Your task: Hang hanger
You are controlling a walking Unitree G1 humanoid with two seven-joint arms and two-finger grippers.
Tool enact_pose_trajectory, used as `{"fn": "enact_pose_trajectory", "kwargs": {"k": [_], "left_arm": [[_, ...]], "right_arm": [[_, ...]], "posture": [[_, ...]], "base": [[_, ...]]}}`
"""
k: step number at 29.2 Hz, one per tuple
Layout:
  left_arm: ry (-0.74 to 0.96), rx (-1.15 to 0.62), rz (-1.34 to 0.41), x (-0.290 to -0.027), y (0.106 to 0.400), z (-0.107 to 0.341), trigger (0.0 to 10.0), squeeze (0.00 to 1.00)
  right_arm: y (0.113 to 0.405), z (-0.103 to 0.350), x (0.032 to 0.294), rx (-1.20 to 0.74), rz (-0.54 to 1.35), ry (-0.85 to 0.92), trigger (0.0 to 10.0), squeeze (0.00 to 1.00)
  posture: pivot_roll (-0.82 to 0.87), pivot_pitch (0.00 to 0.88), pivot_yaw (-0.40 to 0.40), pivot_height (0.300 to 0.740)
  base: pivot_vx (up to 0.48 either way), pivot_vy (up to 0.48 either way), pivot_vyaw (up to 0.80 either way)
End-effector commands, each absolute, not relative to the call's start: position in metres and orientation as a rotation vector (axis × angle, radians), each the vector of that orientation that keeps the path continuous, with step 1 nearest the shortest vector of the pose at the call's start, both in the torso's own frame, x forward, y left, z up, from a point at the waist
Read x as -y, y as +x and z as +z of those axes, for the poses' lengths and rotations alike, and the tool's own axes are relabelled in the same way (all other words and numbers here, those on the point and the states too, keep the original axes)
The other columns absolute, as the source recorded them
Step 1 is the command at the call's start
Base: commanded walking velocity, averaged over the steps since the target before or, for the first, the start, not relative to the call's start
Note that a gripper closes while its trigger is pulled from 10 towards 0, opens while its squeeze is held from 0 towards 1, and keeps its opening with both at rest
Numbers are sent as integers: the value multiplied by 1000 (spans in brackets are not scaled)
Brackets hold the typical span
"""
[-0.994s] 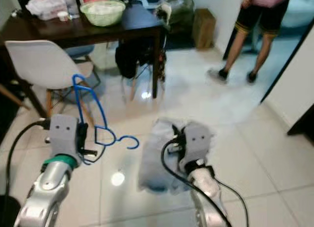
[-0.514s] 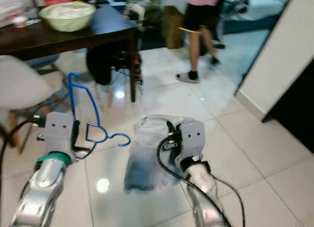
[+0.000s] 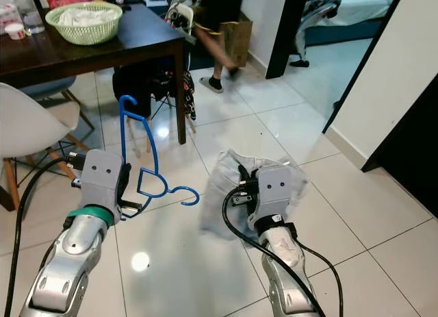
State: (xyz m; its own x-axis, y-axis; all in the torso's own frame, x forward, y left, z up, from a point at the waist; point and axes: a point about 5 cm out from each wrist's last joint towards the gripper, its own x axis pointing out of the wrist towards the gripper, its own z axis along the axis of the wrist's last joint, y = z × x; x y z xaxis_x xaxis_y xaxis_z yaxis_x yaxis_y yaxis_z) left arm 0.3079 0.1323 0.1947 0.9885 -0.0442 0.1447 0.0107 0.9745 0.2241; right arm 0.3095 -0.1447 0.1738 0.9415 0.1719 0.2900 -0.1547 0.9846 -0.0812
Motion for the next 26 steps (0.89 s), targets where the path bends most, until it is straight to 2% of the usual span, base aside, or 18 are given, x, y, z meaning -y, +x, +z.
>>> {"fn": "enact_pose_trajectory", "kwargs": {"k": [1,13,26], "left_arm": [[212,163,-11,-134,307,196,10000,0],[219,230,8,-138,306,208,10000,0],[283,277,39,-137,306,212,10000,0]], "right_arm": [[307,177,142,333,175,-57,10000,0],[308,190,131,389,206,-39,10000,0],[311,195,127,399,219,-28,10000,0]], "posture": [[-86,126,66,740],[-76,126,64,740],[-73,119,59,740]], "base": [[0,0,0],[0,0,0],[457,0,0]]}}
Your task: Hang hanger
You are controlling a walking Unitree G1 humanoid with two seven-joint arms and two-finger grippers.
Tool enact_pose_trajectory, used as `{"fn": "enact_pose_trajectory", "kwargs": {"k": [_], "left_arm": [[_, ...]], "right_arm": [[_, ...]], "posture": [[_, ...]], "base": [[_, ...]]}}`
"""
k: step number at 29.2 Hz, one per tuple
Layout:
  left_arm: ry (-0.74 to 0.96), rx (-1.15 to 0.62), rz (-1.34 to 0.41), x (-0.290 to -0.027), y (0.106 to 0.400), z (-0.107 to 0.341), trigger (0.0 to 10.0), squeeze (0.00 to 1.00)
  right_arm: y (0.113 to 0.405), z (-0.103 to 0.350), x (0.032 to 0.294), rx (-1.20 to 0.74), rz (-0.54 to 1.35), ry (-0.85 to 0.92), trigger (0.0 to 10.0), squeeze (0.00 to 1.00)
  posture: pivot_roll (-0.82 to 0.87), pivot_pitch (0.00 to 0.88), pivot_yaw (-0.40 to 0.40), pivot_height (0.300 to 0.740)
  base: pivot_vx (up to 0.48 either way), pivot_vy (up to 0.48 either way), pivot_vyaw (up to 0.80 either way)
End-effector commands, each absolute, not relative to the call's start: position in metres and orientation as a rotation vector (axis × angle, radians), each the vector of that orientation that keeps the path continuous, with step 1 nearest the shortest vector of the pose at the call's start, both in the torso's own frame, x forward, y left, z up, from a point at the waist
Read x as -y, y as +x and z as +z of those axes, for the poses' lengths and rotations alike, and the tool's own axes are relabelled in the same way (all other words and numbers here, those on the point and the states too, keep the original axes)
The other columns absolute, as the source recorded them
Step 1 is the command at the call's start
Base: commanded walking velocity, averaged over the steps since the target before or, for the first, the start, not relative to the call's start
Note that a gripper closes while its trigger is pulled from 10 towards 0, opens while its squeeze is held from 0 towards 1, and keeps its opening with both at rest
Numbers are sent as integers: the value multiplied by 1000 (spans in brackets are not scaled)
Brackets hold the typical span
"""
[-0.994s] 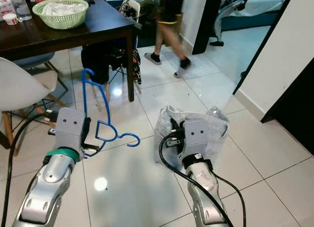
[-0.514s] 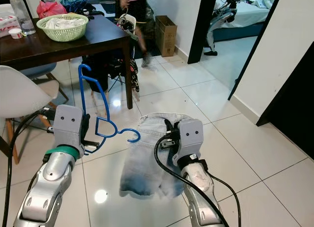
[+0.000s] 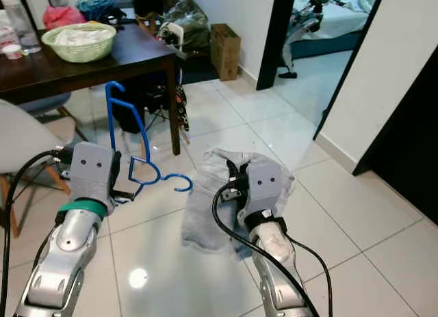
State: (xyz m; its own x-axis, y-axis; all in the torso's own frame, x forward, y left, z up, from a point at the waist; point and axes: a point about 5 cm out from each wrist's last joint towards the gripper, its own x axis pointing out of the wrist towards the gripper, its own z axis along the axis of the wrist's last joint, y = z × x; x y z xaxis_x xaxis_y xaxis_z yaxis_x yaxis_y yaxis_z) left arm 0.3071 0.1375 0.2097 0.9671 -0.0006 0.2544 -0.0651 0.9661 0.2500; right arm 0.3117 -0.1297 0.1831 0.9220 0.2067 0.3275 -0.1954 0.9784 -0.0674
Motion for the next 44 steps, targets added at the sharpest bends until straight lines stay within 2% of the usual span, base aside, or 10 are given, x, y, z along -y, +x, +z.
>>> {"fn": "enact_pose_trajectory", "kwargs": {"k": [1,22,31,37,44], "left_arm": [[290,282,41,-137,306,213,10000,0],[311,313,69,-139,307,217,10000,0],[330,368,96,-141,304,228,10000,0],[372,427,155,-148,298,238,10000,0],[379,444,169,-149,296,243,10000,0]], "right_arm": [[311,195,126,398,222,-27,10000,0],[314,196,120,404,243,-24,10000,0],[321,212,115,464,280,-64,10000,0],[332,232,112,519,285,-31,10000,0],[335,235,106,524,305,3,10000,0]], "posture": [[-73,117,58,740],[-64,109,56,740],[-45,111,47,740],[-12,115,33,740],[6,120,23,740]], "base": [[480,0,0],[480,0,0],[480,0,0],[480,0,0],[480,0,0]]}}
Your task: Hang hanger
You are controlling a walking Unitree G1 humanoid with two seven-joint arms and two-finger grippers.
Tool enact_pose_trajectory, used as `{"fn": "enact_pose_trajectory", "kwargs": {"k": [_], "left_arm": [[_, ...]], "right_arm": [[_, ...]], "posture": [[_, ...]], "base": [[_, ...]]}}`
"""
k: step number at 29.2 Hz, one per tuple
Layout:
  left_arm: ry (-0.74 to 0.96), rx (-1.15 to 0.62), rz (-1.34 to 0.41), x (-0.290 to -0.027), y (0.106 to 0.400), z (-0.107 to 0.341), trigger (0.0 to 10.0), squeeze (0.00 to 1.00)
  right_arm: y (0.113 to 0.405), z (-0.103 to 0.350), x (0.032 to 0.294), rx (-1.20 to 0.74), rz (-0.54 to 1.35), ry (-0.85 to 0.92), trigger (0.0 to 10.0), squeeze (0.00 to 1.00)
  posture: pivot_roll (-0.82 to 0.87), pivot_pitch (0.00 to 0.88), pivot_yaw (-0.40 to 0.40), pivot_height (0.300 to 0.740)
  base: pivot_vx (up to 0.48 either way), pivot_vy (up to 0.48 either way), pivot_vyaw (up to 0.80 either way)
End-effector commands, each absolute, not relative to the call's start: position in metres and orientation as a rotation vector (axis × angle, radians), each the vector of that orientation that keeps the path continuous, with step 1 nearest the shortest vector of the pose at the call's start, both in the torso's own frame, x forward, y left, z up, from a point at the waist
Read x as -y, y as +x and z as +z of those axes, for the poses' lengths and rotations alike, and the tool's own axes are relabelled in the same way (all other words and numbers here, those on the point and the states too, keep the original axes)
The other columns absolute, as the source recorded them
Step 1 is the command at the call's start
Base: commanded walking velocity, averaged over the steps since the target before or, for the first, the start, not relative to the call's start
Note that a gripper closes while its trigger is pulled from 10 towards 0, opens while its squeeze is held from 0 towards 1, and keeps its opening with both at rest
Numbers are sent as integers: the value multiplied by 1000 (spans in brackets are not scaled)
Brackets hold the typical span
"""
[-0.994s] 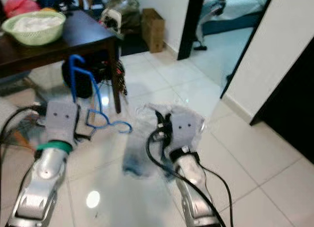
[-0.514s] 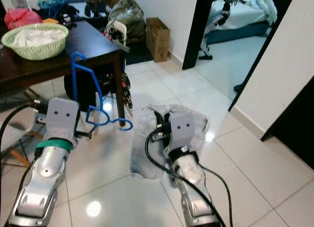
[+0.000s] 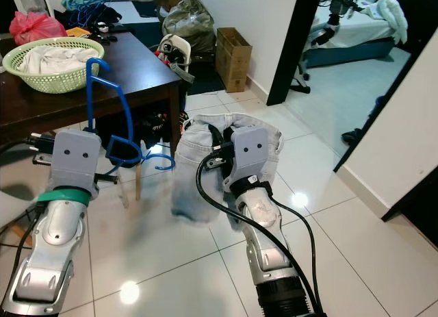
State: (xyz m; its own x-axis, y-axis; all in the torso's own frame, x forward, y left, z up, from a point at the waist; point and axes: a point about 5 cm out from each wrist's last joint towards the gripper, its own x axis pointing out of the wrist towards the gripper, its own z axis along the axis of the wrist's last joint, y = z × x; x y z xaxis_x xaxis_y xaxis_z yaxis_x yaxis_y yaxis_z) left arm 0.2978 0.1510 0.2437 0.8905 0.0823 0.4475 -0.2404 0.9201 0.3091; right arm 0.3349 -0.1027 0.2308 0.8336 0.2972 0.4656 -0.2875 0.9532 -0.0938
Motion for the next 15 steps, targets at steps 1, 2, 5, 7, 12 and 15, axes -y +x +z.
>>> {"fn": "enact_pose_trajectory", "kwargs": {"k": [1,2,5,7,12,15], "left_arm": [[379,444,169,-149,296,243,10000,0],[379,444,169,-149,296,243,10000,0],[381,446,175,-150,294,244,10000,0],[383,448,176,-150,294,245,10000,0],[407,481,176,-148,294,250,10000,0],[433,515,182,-147,293,255,10000,0]], "right_arm": [[335,235,106,524,305,3,10000,0],[335,235,106,524,305,3,10000,0],[337,234,107,512,296,39,10000,0],[338,234,108,514,289,39,10000,0],[338,235,109,515,276,62,10000,0],[339,236,110,519,268,76,10000,0]], "posture": [[6,120,23,740],[6,120,23,740],[11,123,23,740],[11,123,25,740],[12,122,29,740],[14,121,32,740]], "base": [[480,0,0],[480,0,0],[480,0,0],[480,0,0],[480,0,0],[480,0,0]]}}
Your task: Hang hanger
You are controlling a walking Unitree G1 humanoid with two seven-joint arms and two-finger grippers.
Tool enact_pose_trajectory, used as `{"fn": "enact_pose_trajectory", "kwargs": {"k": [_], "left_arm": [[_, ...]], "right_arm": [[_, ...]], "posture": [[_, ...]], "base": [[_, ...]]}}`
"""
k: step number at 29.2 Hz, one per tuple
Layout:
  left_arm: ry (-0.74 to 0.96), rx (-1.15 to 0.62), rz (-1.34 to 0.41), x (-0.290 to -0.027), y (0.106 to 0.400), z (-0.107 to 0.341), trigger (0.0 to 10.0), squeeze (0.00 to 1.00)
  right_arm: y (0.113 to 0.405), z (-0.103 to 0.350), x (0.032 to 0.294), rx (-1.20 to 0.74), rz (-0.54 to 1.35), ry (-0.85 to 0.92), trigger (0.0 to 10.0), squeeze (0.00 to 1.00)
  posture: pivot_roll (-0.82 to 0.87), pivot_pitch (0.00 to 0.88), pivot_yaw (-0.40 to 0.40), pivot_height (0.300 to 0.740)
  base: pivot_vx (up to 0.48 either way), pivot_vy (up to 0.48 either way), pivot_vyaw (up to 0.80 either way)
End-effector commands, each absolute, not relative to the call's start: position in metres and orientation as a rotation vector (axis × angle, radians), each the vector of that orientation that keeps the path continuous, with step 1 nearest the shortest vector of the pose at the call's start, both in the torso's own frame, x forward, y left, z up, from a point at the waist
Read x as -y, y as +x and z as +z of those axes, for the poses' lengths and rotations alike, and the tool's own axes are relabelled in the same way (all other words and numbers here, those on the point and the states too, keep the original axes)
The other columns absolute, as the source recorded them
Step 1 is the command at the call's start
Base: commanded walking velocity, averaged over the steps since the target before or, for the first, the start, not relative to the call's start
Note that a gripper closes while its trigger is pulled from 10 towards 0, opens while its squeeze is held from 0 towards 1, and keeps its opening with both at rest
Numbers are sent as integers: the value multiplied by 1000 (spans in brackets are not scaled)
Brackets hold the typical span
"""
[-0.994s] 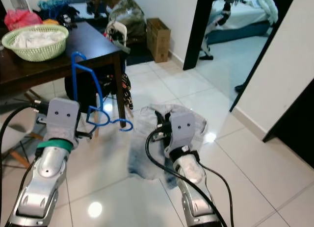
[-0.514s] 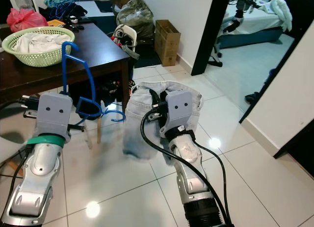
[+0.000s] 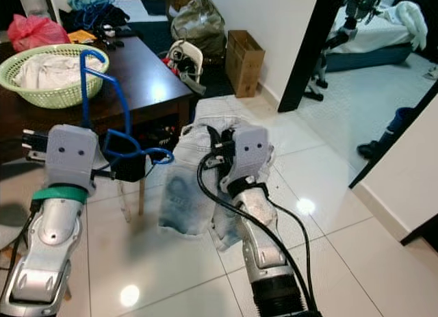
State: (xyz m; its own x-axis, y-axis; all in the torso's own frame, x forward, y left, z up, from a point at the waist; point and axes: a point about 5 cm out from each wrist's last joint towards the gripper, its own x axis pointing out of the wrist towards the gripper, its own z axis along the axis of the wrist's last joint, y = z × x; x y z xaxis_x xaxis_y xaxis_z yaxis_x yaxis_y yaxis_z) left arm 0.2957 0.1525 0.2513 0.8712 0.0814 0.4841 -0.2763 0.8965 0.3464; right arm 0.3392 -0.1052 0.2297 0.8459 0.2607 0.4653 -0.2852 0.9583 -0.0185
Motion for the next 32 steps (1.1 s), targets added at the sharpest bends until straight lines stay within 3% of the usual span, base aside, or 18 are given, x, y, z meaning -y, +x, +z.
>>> {"fn": "enact_pose_trajectory", "kwargs": {"k": [1,10,18,25,32], "left_arm": [[466,564,201,-146,291,263,10000,0],[664,863,346,-148,274,314,10000,0],[734,927,415,-153,267,324,10000,0],[753,965,458,-152,261,328,10000,0],[781,1017,544,-156,253,337,10000,0]], "right_arm": [[339,238,110,528,265,80,10000,0],[341,248,114,569,258,74,10000,0],[341,277,120,674,251,54,10000,0],[342,338,94,854,381,108,10000,0],[349,341,72,846,444,125,10000,0]], "posture": [[15,122,30,740],[33,120,25,740],[41,119,23,740],[66,110,6,740],[102,104,-24,740]], "base": [[480,0,0],[480,0,0],[480,0,0],[480,0,0],[480,0,0]]}}
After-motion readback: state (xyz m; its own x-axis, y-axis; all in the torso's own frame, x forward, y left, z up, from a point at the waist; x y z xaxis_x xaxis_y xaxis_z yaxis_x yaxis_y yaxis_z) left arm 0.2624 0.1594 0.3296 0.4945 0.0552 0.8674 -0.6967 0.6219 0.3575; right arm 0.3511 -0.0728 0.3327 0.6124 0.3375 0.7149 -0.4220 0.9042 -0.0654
